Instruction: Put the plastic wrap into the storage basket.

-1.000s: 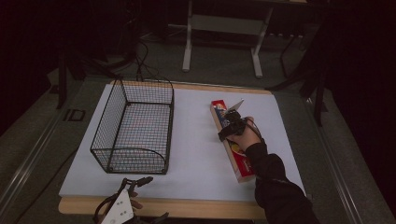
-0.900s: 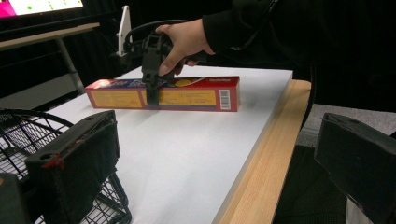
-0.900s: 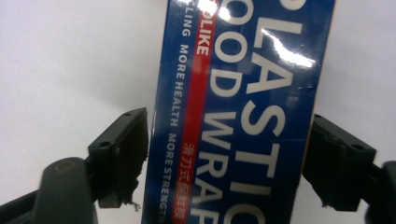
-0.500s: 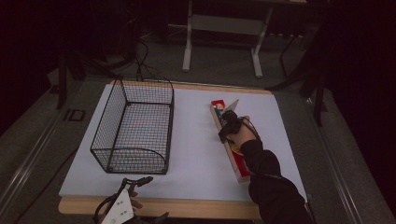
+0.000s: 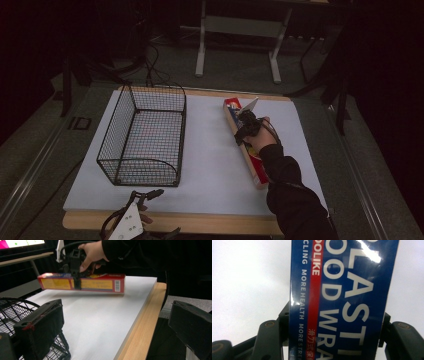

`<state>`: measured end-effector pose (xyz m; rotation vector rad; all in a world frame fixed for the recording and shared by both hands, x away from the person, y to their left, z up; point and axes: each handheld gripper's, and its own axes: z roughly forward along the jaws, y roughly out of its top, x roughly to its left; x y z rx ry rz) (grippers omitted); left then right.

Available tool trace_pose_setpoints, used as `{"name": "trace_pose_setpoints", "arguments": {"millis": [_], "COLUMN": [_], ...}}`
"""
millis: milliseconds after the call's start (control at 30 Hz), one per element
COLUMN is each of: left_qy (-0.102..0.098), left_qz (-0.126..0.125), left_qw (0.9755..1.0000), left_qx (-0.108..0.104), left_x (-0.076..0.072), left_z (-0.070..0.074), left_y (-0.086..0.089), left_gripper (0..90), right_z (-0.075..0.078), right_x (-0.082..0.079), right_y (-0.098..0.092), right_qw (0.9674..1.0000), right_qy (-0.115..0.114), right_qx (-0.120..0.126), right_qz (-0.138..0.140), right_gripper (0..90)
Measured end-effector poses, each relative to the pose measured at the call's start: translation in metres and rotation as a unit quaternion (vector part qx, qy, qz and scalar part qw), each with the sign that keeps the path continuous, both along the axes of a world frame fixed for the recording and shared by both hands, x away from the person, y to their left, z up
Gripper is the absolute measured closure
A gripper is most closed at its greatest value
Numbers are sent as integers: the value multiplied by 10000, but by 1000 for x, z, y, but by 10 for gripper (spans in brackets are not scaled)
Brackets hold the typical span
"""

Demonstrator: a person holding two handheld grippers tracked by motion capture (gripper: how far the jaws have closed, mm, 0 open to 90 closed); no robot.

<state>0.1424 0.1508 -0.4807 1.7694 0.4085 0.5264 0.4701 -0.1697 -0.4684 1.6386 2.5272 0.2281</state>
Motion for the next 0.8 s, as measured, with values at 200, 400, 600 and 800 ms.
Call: {"name": "trace_pose_setpoints", "arguments": {"millis": [200,400,600,800], "left_qy": [4,4,-1,-18], "left_qz": [7,8,8,-2], "left_qw": [10000,10000,10000,10000], "left_qx": [-4,2,0,6], "left_x": [0,0,0,0], "left_z": [0,0,0,0], "left_y": [0,-1,-1,-1], "left_gripper": [5,5,6,6], "right_z": [24,45,62,82], "right_x": [-2,-8,-15,-20], "right_y": [3,12,25,38], "right_qw": [9993,9972,9943,9904], "right_qy": [-321,-641,-865,-1137], "right_qx": [144,331,507,657], "right_qz": [88,193,354,421], "right_gripper": [399,400,400,400]}}
